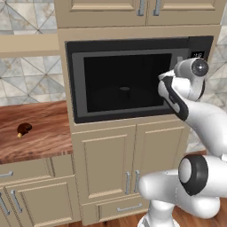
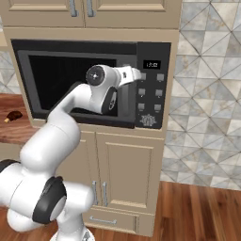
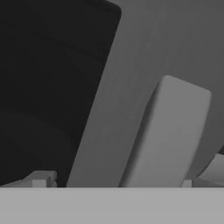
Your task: Pick the mug from the counter and place it inside the microwave. Then close the microwave.
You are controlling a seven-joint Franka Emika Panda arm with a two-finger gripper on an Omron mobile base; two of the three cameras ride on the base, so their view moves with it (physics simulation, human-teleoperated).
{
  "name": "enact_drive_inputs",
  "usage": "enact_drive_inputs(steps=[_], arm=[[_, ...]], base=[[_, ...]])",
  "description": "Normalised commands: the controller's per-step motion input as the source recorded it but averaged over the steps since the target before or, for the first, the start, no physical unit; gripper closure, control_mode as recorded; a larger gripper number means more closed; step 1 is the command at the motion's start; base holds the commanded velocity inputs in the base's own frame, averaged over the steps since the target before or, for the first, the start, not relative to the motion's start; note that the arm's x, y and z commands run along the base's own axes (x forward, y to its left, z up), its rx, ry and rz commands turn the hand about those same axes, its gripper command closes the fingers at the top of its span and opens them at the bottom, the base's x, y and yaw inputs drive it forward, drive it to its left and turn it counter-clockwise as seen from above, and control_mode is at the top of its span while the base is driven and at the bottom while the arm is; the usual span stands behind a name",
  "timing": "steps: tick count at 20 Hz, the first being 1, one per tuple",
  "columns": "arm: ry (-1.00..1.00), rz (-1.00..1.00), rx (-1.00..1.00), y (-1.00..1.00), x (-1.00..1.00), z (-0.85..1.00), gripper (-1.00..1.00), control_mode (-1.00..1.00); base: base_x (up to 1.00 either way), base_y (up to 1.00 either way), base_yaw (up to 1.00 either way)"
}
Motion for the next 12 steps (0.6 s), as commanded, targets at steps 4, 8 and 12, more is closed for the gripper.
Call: enact_drive_inputs(steps=[4,8,12], arm=[[0.00,0.00,0.00,0.00,0.37,0.00,-1.00,-1.00],[0.00,0.00,0.00,0.00,0.36,0.00,-1.00,-1.00],[0.00,0.00,0.00,-0.02,0.42,0.00,-1.00,-1.00]], base=[[0.00,0.00,0.00],[0.00,0.00,0.00],[0.00,0.00,0.00]])
